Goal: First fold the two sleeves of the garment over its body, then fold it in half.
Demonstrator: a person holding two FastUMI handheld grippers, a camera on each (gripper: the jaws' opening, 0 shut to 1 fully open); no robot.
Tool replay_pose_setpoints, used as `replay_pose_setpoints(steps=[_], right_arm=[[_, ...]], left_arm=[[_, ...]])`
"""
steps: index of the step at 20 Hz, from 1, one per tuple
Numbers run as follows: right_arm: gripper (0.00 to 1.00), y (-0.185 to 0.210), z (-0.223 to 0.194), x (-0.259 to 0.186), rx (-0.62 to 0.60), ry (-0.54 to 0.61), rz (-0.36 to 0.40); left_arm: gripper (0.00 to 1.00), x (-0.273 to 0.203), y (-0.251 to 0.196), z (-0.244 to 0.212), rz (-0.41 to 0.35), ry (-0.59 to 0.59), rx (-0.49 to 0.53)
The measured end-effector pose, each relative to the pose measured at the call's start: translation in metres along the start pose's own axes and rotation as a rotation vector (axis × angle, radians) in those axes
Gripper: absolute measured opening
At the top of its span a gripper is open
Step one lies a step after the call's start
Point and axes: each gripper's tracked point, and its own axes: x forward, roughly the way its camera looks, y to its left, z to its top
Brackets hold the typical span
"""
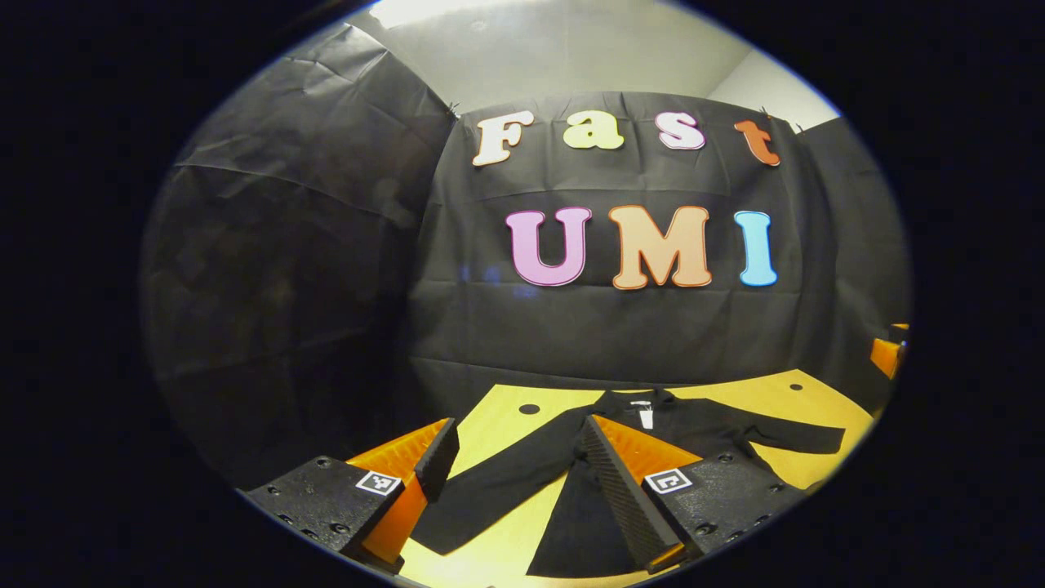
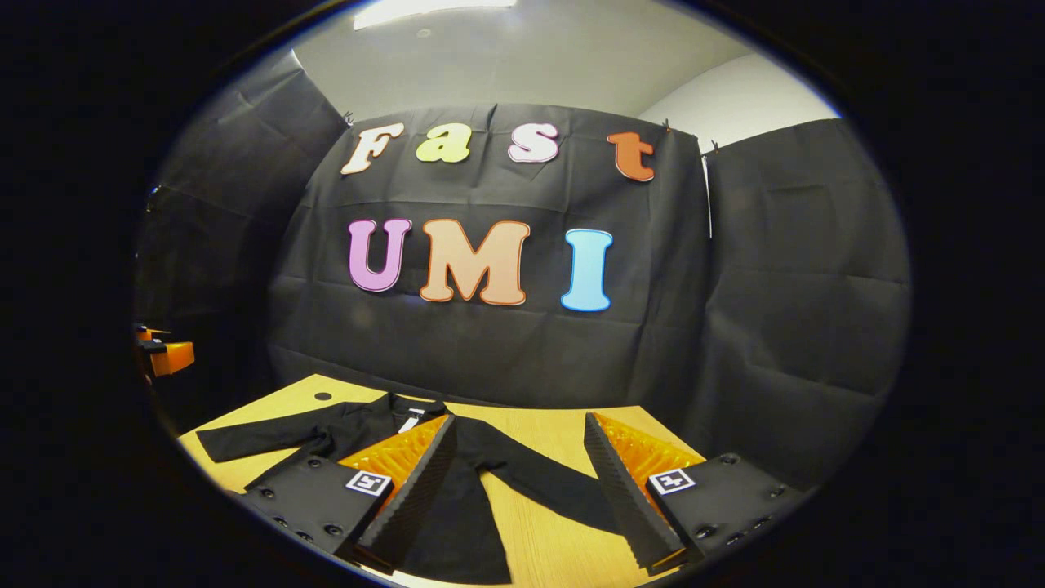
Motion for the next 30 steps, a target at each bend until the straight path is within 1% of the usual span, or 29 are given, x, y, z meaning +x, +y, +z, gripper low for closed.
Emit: replay_pose_setpoints(steps=[2, 4, 7, 9, 10, 12, 14, 15, 18, 20, 22, 27, 30], right_arm=[[1.0, -0.016, -0.005, 0.014, 0.003, 0.021, -0.009], [0.98, -0.04, -0.008, 0.028, 0.004, 0.039, -0.034], [0.98, -0.08, -0.022, 0.049, 0.01, 0.082, -0.074], [0.98, -0.101, -0.032, 0.061, 0.019, 0.111, -0.085], [1.0, -0.111, -0.039, 0.066, 0.029, 0.125, -0.089], [0.96, -0.129, -0.055, 0.078, 0.05, 0.158, -0.101], [1.0, -0.145, -0.075, 0.089, 0.077, 0.206, -0.113], [0.99, -0.151, -0.085, 0.094, 0.095, 0.227, -0.117], [0.99, -0.165, -0.118, 0.11, 0.147, 0.295, -0.128], [0.98, -0.173, -0.146, 0.122, 0.156, 0.35, -0.131], [1.0, -0.178, -0.174, 0.13, 0.164, 0.416, -0.134], [0.99, -0.176, -0.216, 0.152, 0.186, 0.515, -0.114], [0.99, -0.179, -0.236, 0.157, 0.214, 0.556, -0.118]], left_arm=[[0.92, 0.001, -0.001, 0.0, 0.025, 0.005, -0.01], [0.92, 0.002, -0.004, 0.003, 0.046, 0.009, -0.021], [0.92, 0.005, -0.007, 0.007, 0.085, 0.0, -0.02], [0.92, 0.007, -0.006, 0.008, 0.12, 0.012, -0.015], [0.92, 0.008, -0.006, 0.011, 0.137, 0.007, -0.018], [0.92, 0.006, -0.007, 0.015, 0.169, 0.001, -0.022], [0.92, 0.002, -0.005, 0.015, 0.201, 0.001, -0.019], [0.92, 0.001, -0.004, 0.015, 0.219, 0.001, -0.016], [0.92, -0.01, 0.004, 0.016, 0.273, -0.002, -0.017], [0.92, -0.015, 0.005, 0.017, 0.299, -0.008, -0.012], [0.92, -0.019, 0.009, 0.019, 0.321, -0.007, 0.005], [0.92, -0.027, 0.008, 0.014, 0.351, 0.015, 0.04], [0.92, -0.03, 0.003, 0.013, 0.349, 0.027, 0.038]])
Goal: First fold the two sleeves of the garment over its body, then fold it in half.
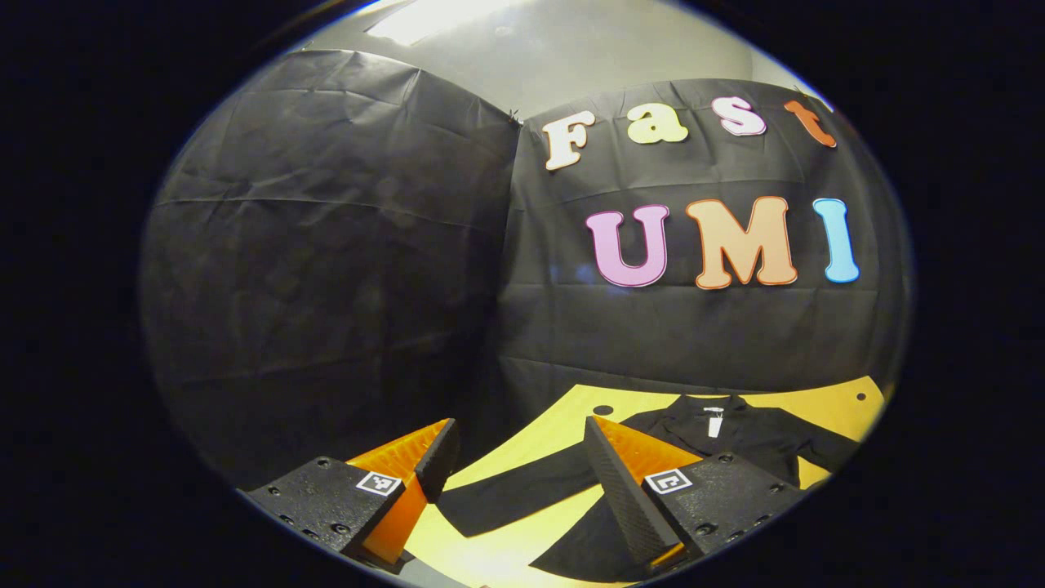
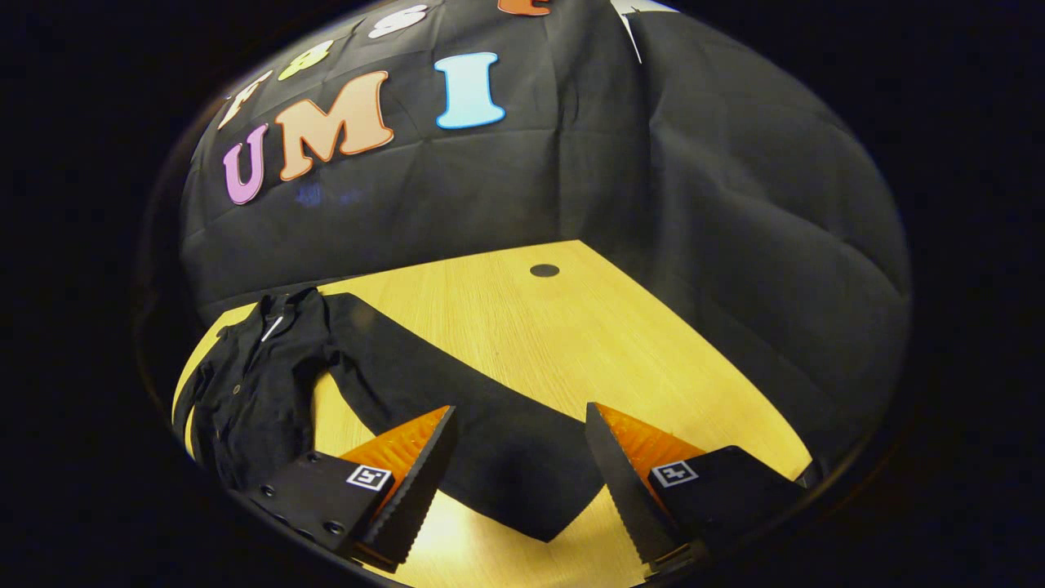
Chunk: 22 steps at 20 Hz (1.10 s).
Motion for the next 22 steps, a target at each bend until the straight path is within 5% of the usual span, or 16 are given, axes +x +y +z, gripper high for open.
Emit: replay_pose_setpoints(steps=[9, 16, 18, 22], right_arm=[[0.96, -0.008, -0.042, 0.029, -0.003, 0.148, 0.0], [0.98, -0.012, -0.047, 0.029, -0.067, 0.143, -0.013], [0.93, -0.009, -0.044, 0.03, -0.059, 0.137, 0.001], [0.65, 0.001, -0.05, 0.029, -0.047, 0.142, 0.006]], left_arm=[[0.93, 0.001, -0.015, -0.003, -0.027, 0.019, 0.015], [0.93, 0.0, -0.023, -0.011, -0.055, 0.047, 0.005], [0.93, 0.001, -0.024, -0.011, -0.063, 0.05, 0.0], [0.93, 0.002, -0.022, -0.01, -0.067, 0.041, -0.001]])
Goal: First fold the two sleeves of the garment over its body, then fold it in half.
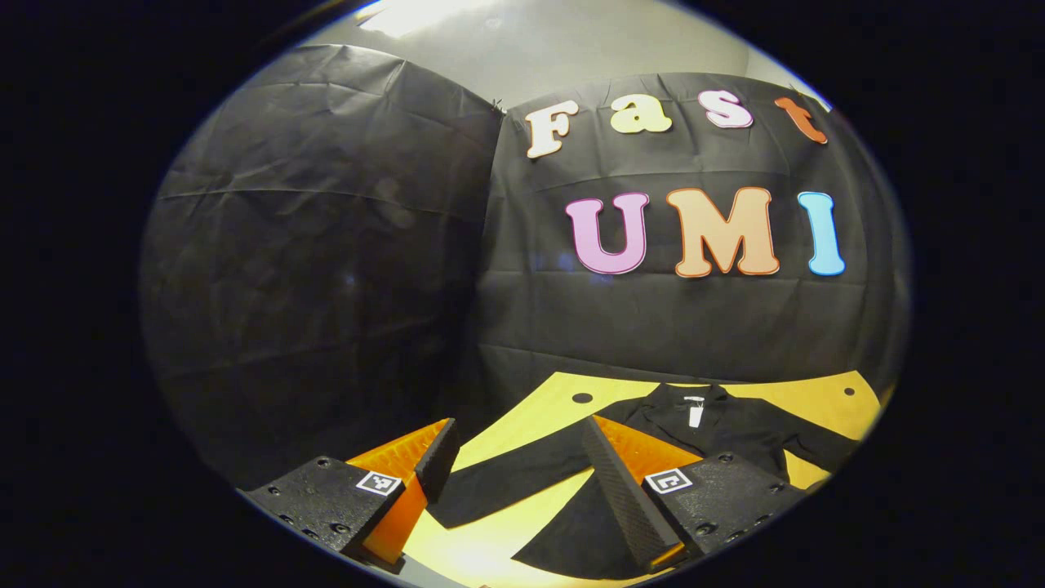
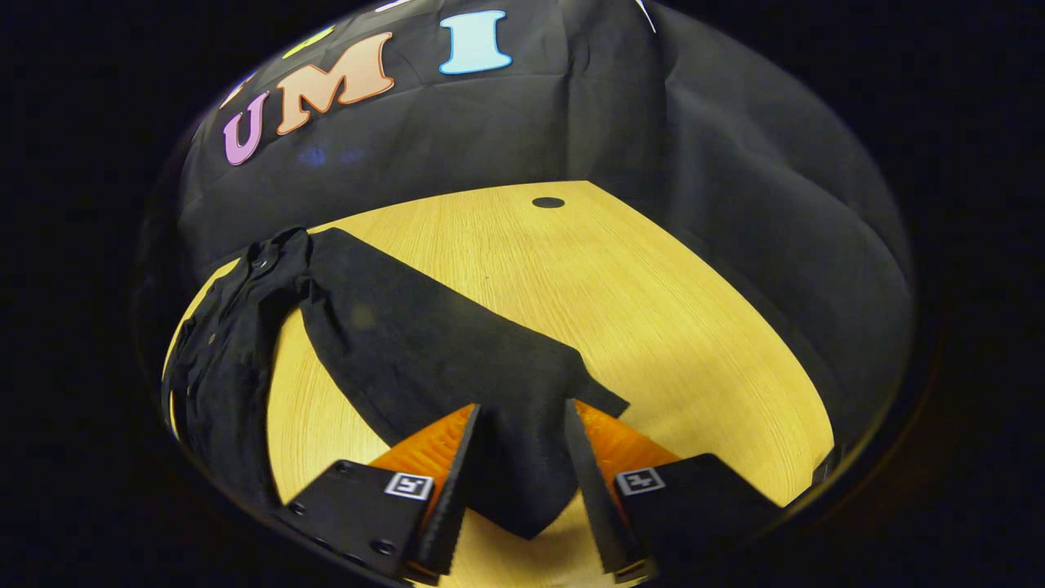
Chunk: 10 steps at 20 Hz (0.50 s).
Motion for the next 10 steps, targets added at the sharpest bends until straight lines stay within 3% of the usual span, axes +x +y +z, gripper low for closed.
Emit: replay_pose_setpoints(steps=[1, 2, 4, 7, 10], right_arm=[[0.38, 0.0, 0.0, 0.001, -0.002, -0.002, -0.004], [0.35, 0.003, -0.002, -0.002, 0.003, 0.003, 0.012], [0.17, 0.006, -0.002, -0.004, 0.028, 0.013, 0.027], [0.04, 0.01, -0.002, -0.001, 0.033, 0.025, 0.029], [0.03, 0.01, -0.003, -0.003, -0.015, 0.036, 0.052]], left_arm=[[0.93, -0.001, -0.002, -0.004, -0.006, 0.006, -0.004], [0.93, -0.001, -0.001, -0.005, -0.007, 0.012, -0.009], [0.93, 0.0, -0.002, -0.007, -0.009, 0.018, -0.022], [0.93, -0.001, 0.0, -0.009, -0.006, 0.02, -0.027], [0.93, -0.004, -0.002, -0.009, -0.005, 0.024, -0.037]])
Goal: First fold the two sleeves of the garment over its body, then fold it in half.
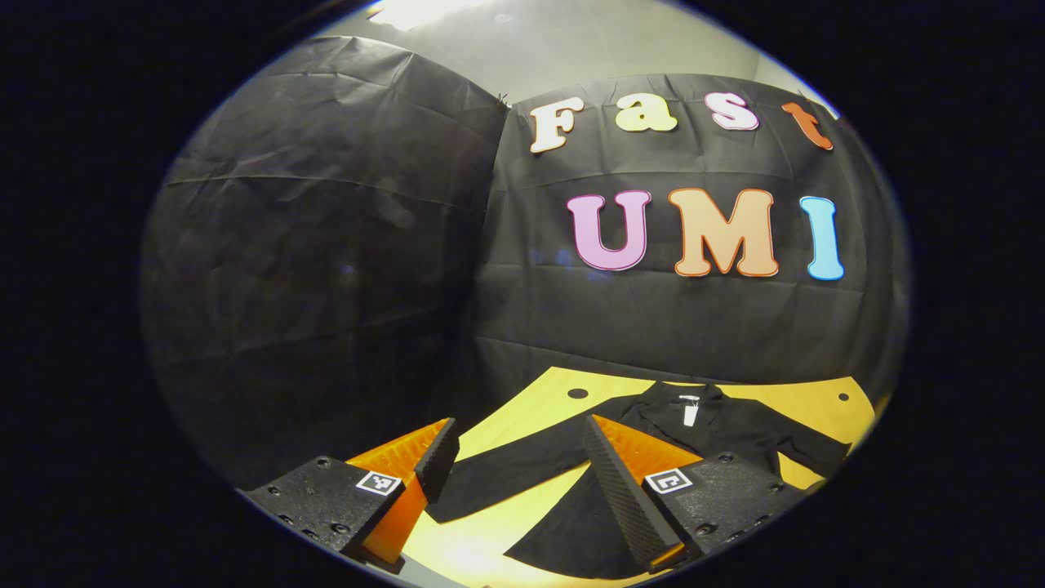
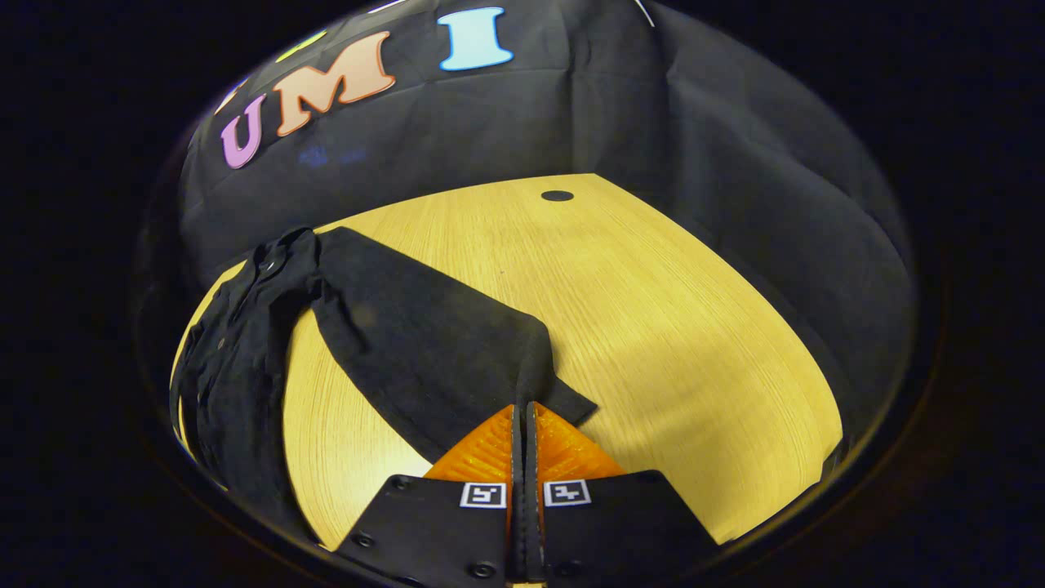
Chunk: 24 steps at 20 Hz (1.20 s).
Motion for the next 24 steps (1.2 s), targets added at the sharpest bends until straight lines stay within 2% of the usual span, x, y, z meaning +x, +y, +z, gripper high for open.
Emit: replay_pose_setpoints(steps=[6, 12, 17, 24], right_arm=[[0.02, 0.005, 0.007, -0.004, 0.042, -0.009, 0.049], [0.02, 0.036, 0.061, -0.036, 0.024, -0.113, 0.107], [0.02, 0.092, 0.108, -0.064, 0.005, -0.237, 0.134], [0.02, 0.206, 0.164, -0.092, -0.072, -0.372, 0.204]], left_arm=[[0.93, -0.012, -0.009, -0.006, 0.002, 0.012, -0.015], [0.93, -0.014, -0.025, -0.016, -0.062, 0.039, -0.052], [0.93, 0.003, -0.025, -0.02, -0.15, 0.047, -0.092], [0.93, 0.027, 0.012, -0.029, -0.195, 0.06, -0.06]])
